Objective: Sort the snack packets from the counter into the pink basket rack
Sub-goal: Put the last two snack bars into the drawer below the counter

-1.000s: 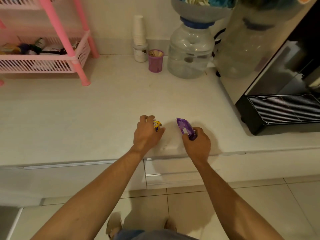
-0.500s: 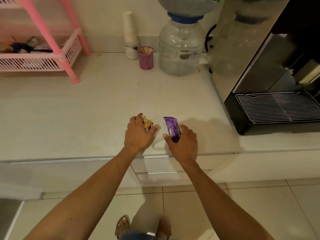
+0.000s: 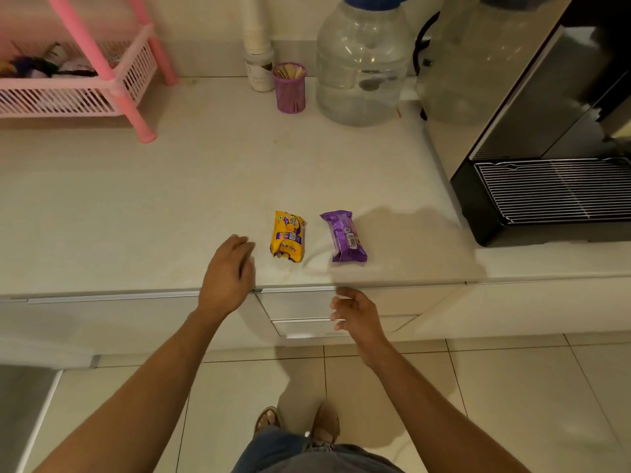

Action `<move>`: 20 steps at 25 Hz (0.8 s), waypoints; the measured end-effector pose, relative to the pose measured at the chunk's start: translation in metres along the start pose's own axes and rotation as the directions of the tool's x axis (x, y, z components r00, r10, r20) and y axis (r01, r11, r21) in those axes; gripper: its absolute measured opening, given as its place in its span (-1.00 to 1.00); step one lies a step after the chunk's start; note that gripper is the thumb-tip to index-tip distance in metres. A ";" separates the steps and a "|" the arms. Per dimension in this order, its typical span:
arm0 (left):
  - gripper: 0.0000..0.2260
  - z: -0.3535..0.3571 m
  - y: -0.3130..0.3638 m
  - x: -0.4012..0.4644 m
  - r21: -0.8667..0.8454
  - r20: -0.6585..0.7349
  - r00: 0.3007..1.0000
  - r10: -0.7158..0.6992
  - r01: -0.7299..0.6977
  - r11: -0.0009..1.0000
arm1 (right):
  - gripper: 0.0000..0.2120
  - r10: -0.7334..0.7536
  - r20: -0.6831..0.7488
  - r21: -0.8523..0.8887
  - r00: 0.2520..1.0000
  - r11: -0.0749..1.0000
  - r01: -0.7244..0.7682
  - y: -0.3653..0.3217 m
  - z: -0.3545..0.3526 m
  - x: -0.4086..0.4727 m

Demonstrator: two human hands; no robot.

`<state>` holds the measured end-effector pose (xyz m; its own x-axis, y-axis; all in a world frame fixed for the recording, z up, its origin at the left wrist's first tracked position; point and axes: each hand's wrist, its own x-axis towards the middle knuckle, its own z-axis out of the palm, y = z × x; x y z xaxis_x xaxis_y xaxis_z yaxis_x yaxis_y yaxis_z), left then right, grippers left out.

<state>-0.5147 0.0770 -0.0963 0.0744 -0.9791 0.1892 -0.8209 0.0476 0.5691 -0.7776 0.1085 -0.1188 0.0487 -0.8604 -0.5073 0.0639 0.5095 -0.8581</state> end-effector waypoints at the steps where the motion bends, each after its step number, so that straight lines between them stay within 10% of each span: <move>1: -0.61 0.001 0.000 0.001 0.039 0.022 1.000 0.011 -0.012 0.999 | -0.81 0.041 0.008 0.054 0.999 0.998 -0.042 0.000 0.001 0.005; 9: -0.60 0.003 -0.006 0.001 0.202 0.080 0.994 0.073 -0.088 0.976 | -0.82 0.070 0.073 0.385 0.995 0.918 -0.093 0.000 0.010 0.020; 20: -0.59 0.000 -0.001 0.001 0.230 0.104 0.991 0.079 -0.101 0.968 | -0.71 0.025 0.080 0.346 0.996 0.937 -0.051 0.034 -0.008 -0.017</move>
<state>-0.5138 0.0756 -0.0966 -0.0500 -0.9876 0.1489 -0.9322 0.0997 0.3479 -0.7839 0.1403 -0.1404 0.1298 -0.8439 -0.5205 0.4021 0.5247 -0.7504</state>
